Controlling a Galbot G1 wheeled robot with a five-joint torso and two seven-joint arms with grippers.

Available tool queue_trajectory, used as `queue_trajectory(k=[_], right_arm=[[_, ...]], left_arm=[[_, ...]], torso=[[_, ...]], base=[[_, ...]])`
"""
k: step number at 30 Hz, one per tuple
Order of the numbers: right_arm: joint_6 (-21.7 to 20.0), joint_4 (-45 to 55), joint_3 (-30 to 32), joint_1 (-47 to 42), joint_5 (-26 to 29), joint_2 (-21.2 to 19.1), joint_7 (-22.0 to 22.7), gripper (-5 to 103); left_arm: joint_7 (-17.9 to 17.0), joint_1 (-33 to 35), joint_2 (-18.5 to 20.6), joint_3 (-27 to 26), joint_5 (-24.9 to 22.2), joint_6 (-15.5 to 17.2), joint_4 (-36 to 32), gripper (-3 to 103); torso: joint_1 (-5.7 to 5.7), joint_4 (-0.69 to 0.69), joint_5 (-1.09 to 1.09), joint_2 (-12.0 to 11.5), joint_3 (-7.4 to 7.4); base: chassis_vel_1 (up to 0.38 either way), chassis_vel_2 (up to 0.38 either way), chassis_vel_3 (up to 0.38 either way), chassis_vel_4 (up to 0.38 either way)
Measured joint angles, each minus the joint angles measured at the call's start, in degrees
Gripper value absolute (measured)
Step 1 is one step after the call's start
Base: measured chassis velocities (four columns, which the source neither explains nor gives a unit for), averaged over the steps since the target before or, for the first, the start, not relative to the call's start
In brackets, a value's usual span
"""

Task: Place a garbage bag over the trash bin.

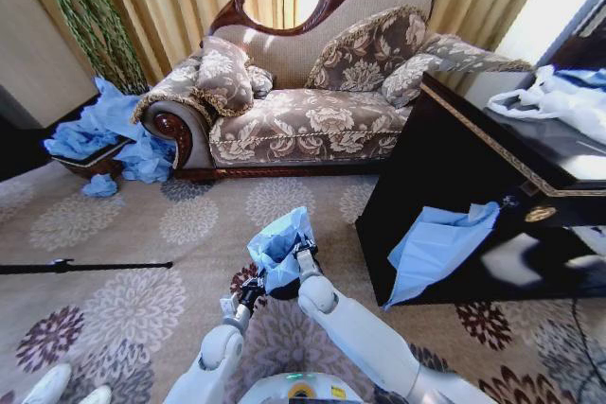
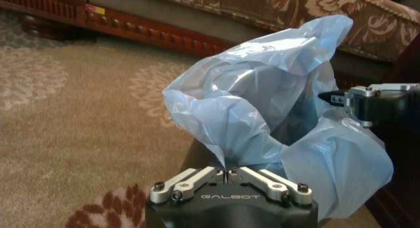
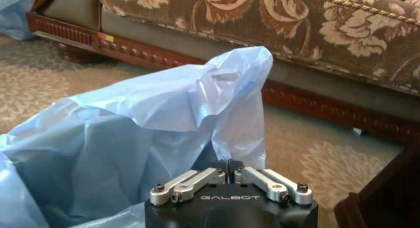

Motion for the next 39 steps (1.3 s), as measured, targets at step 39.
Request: queue_trajectory(k=[39], right_arm=[[-5.33, 11.64, -2.49, -1.93, 6.78, -19.22, -3.33, 0]], left_arm=[[-1.27, 1.20, -2.03, -0.77, 1.68, -0.51, -1.77, 0]], torso=[[0.00, 0.00, 0.00, 0.00, 0.00]], base=[[0.000, 0.000, 0.000, 0.000]])
